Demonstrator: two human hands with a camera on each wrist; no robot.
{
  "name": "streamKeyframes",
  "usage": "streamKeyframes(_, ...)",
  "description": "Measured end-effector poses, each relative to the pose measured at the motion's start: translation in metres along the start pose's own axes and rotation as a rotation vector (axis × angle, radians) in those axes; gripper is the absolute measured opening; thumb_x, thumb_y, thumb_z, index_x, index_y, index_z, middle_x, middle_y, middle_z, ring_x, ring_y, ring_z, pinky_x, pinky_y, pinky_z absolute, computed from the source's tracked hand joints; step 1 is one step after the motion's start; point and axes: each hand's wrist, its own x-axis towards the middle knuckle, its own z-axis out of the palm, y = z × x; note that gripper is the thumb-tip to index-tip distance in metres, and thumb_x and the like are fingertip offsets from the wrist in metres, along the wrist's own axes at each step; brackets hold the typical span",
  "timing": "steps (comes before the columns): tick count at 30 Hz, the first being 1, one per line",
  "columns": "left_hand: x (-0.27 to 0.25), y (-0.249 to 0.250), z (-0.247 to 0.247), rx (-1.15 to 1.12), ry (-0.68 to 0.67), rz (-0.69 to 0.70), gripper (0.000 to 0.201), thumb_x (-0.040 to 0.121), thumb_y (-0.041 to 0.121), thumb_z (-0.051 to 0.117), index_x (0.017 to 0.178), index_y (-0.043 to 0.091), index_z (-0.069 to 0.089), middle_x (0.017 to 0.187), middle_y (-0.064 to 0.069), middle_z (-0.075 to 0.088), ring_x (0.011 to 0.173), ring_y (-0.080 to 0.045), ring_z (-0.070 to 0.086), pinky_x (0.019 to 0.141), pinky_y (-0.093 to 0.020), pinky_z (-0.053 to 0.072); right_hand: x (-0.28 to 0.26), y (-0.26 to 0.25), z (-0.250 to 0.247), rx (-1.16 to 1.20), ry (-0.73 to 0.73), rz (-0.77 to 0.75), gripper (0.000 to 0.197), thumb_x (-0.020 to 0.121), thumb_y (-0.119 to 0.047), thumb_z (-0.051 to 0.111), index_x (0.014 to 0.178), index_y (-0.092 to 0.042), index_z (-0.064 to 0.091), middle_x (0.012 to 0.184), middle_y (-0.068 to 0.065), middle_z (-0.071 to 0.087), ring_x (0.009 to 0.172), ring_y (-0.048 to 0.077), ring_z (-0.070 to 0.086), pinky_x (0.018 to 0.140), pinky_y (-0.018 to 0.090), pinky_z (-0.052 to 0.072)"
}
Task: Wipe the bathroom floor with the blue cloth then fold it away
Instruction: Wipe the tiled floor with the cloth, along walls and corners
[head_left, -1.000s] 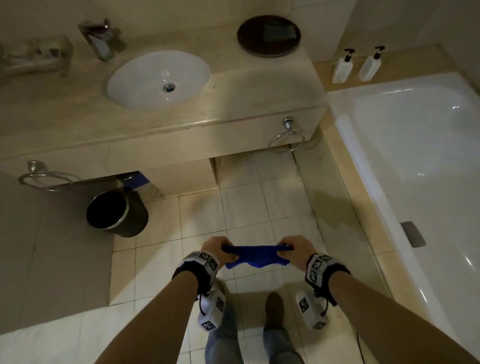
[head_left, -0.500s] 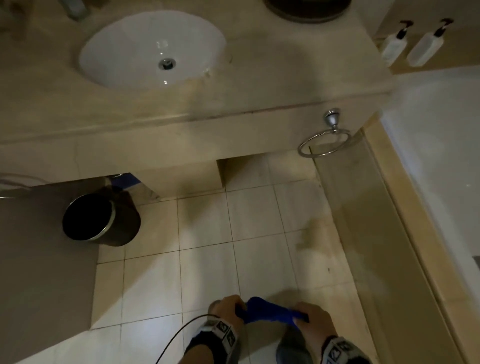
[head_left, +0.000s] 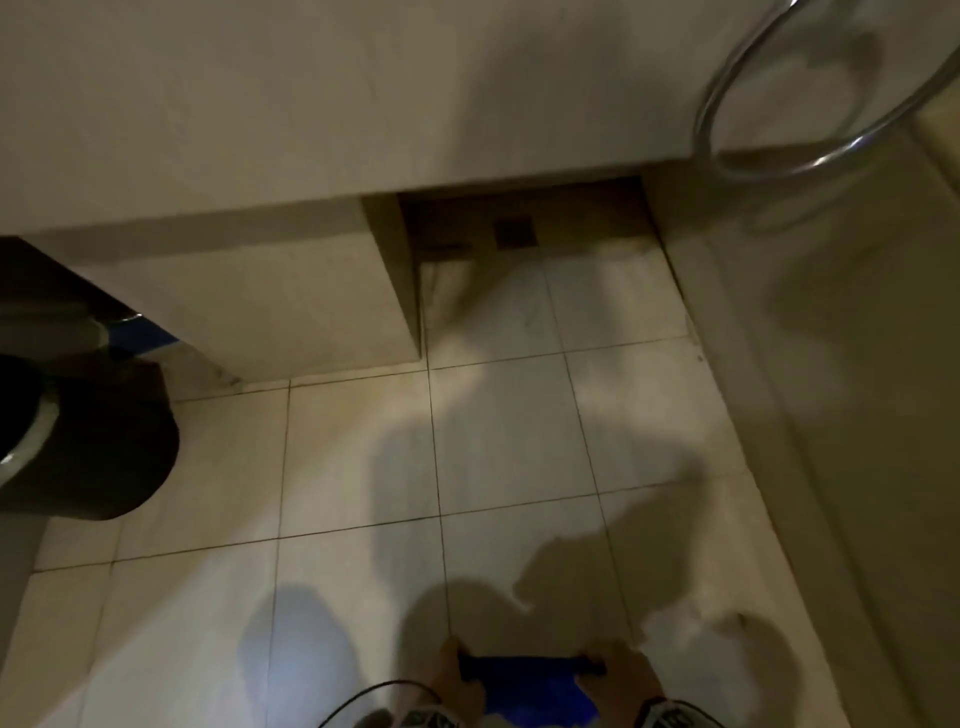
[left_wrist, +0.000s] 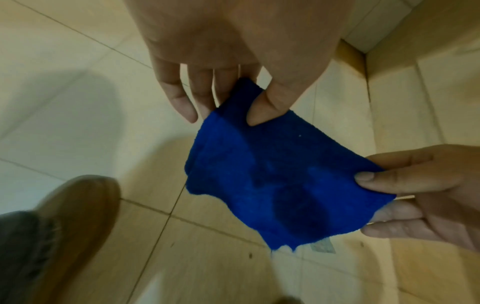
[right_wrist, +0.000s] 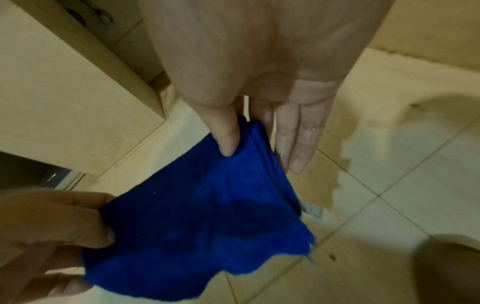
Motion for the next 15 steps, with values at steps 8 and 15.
streamKeyframes(8,0.203,0.034,0.009,-0.262,0.341,0.064,0.023,0.092,0.020,0.052,0.115,0.020,0.053,0.095,-0.002,0.058,0.079,-0.020,0.054,0.064,-0.025,0.042,0.196,0.024,-0.063,0.084,0.260,-0.185,0.018,0.096,-0.017,0.057,0.078,-0.019,0.060,0.077,-0.002,0.058,0.068,0.009,0.053,0.058,0.013,0.038)
streamKeyframes(15,0.260,0.061,-0.019,-0.186,0.622,0.228,0.038,0.082,0.009,0.056,0.119,0.010,0.049,0.120,-0.015,0.051,0.104,-0.034,0.053,0.088,-0.039,0.047,0.239,0.020,-0.068,0.169,0.730,-0.073,0.039,0.094,-0.011,0.049,0.132,-0.017,0.052,0.139,0.009,0.045,0.121,0.028,0.048,0.100,0.030,0.040)
